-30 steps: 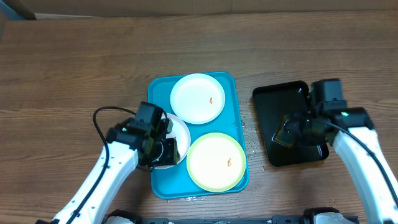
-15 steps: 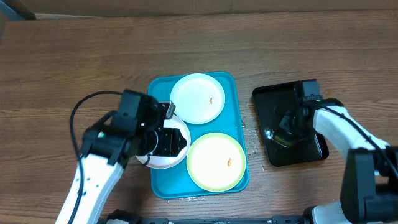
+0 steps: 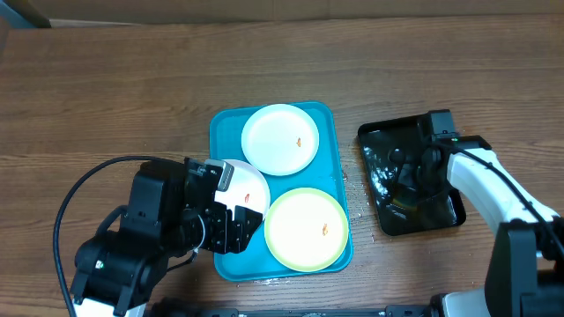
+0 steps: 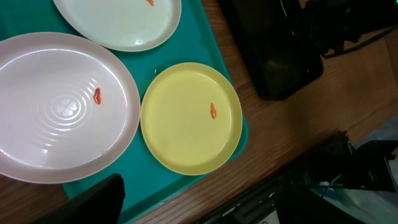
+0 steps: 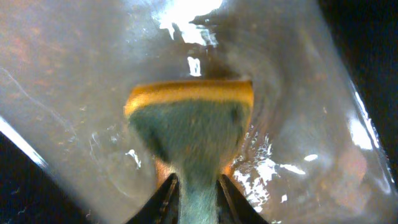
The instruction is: Clean dirty plates on tray and stack at the side
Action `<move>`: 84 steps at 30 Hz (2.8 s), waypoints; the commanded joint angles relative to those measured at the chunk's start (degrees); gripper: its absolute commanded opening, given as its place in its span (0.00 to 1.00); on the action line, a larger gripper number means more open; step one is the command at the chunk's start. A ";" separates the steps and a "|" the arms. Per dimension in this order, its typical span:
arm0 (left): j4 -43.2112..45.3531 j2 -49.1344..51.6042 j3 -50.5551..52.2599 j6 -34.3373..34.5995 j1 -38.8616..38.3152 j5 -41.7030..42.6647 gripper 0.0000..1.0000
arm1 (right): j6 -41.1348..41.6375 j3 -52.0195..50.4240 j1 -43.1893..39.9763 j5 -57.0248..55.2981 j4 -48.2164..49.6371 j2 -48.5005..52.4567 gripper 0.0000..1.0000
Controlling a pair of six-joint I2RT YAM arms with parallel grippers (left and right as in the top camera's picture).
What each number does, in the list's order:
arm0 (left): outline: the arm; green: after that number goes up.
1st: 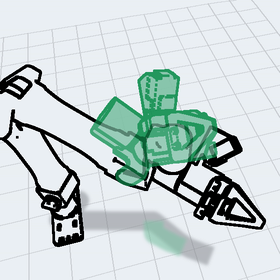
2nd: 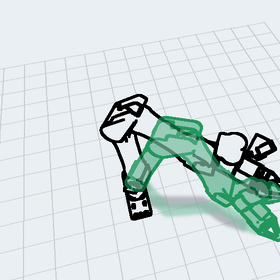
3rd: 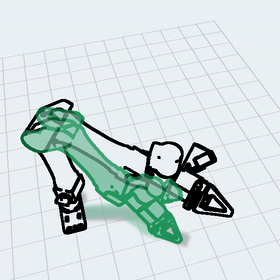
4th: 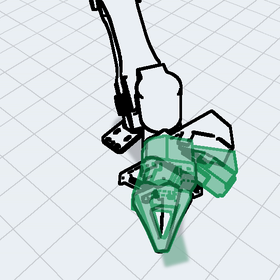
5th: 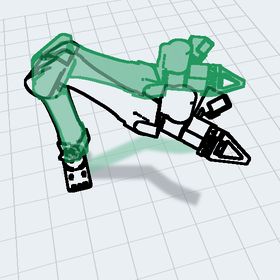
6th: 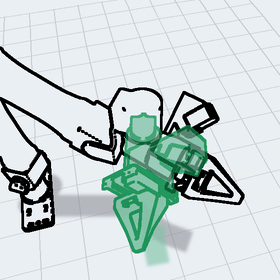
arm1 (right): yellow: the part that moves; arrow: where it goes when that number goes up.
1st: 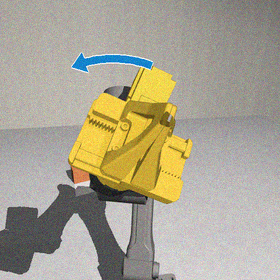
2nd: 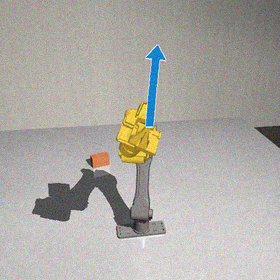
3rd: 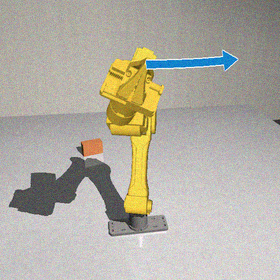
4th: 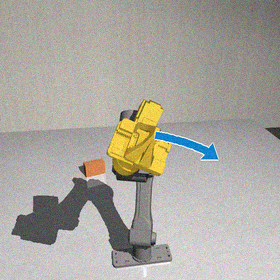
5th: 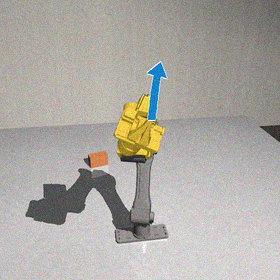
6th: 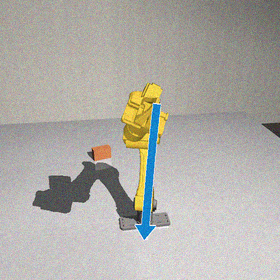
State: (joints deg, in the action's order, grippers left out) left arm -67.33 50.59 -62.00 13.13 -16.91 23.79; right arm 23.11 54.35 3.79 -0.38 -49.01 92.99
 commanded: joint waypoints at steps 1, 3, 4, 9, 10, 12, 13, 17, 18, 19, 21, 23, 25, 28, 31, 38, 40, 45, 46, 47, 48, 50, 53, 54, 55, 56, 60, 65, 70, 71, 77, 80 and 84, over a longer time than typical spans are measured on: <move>-0.22 1.25 0.52 -0.68 -0.17 -0.15 0.78 | -1.01 1.18 -0.02 4.90 -3.54 -1.79 0.28; -0.42 1.84 0.81 -0.68 -0.17 -0.17 0.78 | -0.13 0.50 0.28 6.12 -6.08 -1.79 0.33; -0.50 2.10 0.83 -0.68 -0.17 -0.15 0.78 | 0.81 -0.13 0.55 5.99 -6.73 -1.79 0.36; -0.15 2.62 0.83 -0.68 -0.17 0.04 0.78 | 4.39 -5.75 1.14 5.81 -2.80 -1.73 0.44; -0.15 2.62 0.83 -0.70 -0.17 0.04 0.78 | 4.37 -7.48 1.11 5.68 -0.07 -1.70 0.44; -0.20 2.60 0.83 -0.70 -0.17 0.04 0.78 | 4.42 -9.86 1.11 4.02 4.63 -1.68 0.18; -0.24 2.60 0.83 -0.70 -0.17 0.04 0.78 | 4.63 -10.47 0.96 2.78 7.06 -1.68 0.04; -0.39 2.62 0.83 -0.70 -0.17 0.04 0.78 | 4.15 -8.83 0.96 -1.09 6.60 -1.75 0.04; -0.37 2.62 0.83 -0.70 -0.17 0.04 0.78 | 3.32 -8.02 0.96 -1.40 6.03 -1.77 0.04; -0.35 2.62 0.83 -0.70 -0.17 0.04 0.78 | 1.99 -6.86 0.96 -1.49 5.25 -1.77 0.04; -0.35 2.62 0.83 -0.70 -0.17 0.04 0.78 | -0.28 -4.17 0.96 -1.55 3.10 -1.77 0.06; -0.35 2.62 0.83 -0.68 -0.17 0.04 0.78 | -1.55 -1.01 0.96 -1.97 0.28 -1.77 0.15; -0.42 2.62 0.83 -0.59 -0.17 0.09 0.79 | -1.95 1.73 0.96 -3.28 -2.34 -1.77 0.24; -0.68 2.67 0.83 -0.24 -0.17 0.02 0.81 | -1.90 3.87 0.96 -4.96 -3.13 -1.77 0.57; -0.90 2.80 0.83 -0.24 -0.17 -0.02 0.83 | -0.92 3.74 0.96 -5.84 -0.79 -1.57 0.63; -2.73 4.94 0.87 -0.26 -0.17 -0.44 0.83 | 5.73 -0.02 0.96 -11.15 6.86 -0.79 0.49; -3.34 6.05 0.90 -0.22 -0.17 -1.11 0.83 | 5.92 -1.38 0.96 -10.95 8.92 0.42 0.45; -5.01 8.70 0.87 1.73 -0.17 -2.97 0.82 | 6.12 -2.78 0.96 -9.66 8.44 2.86 0.20; -5.09 9.16 0.87 1.75 -0.20 -2.97 0.81 | 6.10 -2.78 0.96 -9.66 8.20 2.99 0.16; -5.11 9.60 0.90 1.73 -0.33 -3.04 0.80 | 6.10 -2.78 0.96 -9.66 8.02 3.06 0.11; -5.09 9.97 0.90 1.73 -0.57 -3.04 0.79 | 6.10 -2.78 0.96 -9.66 8.02 3.04 0.07; -5.05 10.78 0.90 1.73 -1.29 -3.39 0.79 | 6.08 -2.73 0.96 -9.35 8.07 3.04 0.04; -5.20 12.15 1.49 4.11 -3.76 -7.08 0.76 | 3.41 -1.27 0.96 -6.64 6.69 2.84 0.04; -5.03 12.44 2.10 5.53 -4.68 -8.79 0.75 | 2.40 -0.44 0.96 -5.55 5.79 2.58 0.04; -4.57 12.72 2.97 6.93 -5.60 -10.49 0.74 | 1.62 0.42 0.96 -4.55 4.92 2.14 0.04; -3.98 12.87 3.91 8.02 -6.40 -11.72 0.72 | 0.72 1.27 0.96 -3.65 3.96 1.44 0.04; 2.40 13.90 10.32 10.91 -9.97 -12.28 0.66 | 0.39 3.85 1.03 -2.89 0.04 -2.67 0.04; 11.89 17.27 18.05 13.88 -12.83 -13.25 0.52 | -2.25 4.24 1.03 2.08 -1.70 -8.81 0.04; 20.26 24.06 22.14 15.65 -12.92 -13.66 0.36 | -4.50 4.24 1.03 8.46 -3.82 -15.13 0.04; 21.38 25.66 22.43 15.65 -12.94 -13.64 0.36 | -5.60 4.24 1.03 10.19 -4.28 -16.26 0.04; 28.17 34.88 22.49 15.65 -13.18 -11.34 0.24 | -9.79 4.24 2.47 18.53 -7.80 -21.16 0.04; 29.86 37.31 22.49 15.65 -13.18 -10.93 0.15 | -9.88 4.24 4.76 18.53 -9.27 -21.75 0.04; 30.14 38.40 22.49 16.13 -13.11 -12.72 0.04 | -10.12 4.22 10.71 18.51 -11.61 -21.84 0.04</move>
State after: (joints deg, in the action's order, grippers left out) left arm -36.75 86.83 -40.32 28.82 -29.65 13.06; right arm 14.17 56.82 10.81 16.34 -60.20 72.16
